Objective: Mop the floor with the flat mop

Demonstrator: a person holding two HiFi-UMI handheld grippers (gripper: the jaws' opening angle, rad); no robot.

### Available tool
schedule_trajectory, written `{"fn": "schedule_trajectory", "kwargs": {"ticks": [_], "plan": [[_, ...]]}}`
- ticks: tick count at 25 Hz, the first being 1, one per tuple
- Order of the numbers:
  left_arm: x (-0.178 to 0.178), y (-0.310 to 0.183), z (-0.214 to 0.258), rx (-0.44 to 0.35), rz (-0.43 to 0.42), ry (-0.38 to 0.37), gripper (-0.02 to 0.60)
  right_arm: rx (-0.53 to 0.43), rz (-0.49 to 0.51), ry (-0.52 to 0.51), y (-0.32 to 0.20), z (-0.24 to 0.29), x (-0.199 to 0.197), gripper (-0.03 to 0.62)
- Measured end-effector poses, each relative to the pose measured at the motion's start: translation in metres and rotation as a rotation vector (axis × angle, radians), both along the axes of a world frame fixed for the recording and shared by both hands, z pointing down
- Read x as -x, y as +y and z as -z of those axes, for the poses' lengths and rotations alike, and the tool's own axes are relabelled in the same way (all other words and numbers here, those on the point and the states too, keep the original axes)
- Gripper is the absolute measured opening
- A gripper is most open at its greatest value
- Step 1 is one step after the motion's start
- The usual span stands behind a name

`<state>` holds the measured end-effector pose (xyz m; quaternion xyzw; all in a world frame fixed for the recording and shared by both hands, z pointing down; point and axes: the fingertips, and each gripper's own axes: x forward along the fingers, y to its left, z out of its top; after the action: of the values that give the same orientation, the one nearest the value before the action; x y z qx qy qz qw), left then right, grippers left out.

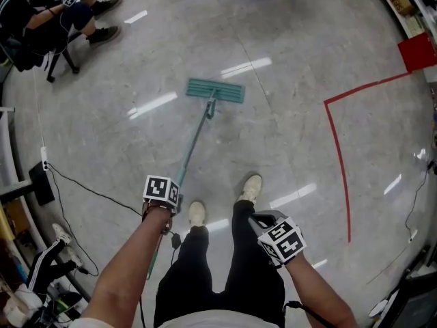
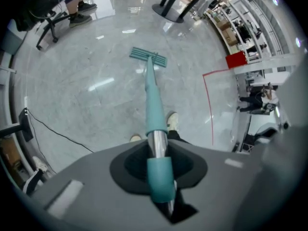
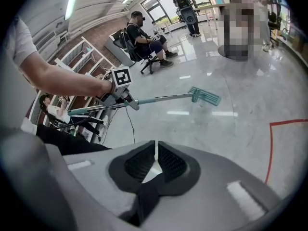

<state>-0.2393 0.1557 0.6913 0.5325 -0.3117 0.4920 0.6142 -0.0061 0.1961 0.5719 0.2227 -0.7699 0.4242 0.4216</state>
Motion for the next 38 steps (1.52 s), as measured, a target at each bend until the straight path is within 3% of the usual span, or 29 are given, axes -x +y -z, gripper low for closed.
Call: {"fn": "schedule_trajectory", "kwargs": {"ticks": [25, 38], "plan": [[-0.059, -0.153, -0.01, -0.022, 0.037, -0.012, 0.084, 0.024, -0.143, -0.015, -0.035, -0.004, -0.08, 0.021], [-0.069, -0.205, -0.014, -0.018, 0.054, -0.019, 0.084, 0.03, -0.188, -0.02, -0.055, -0.007, -0.105, 0.021]]}}
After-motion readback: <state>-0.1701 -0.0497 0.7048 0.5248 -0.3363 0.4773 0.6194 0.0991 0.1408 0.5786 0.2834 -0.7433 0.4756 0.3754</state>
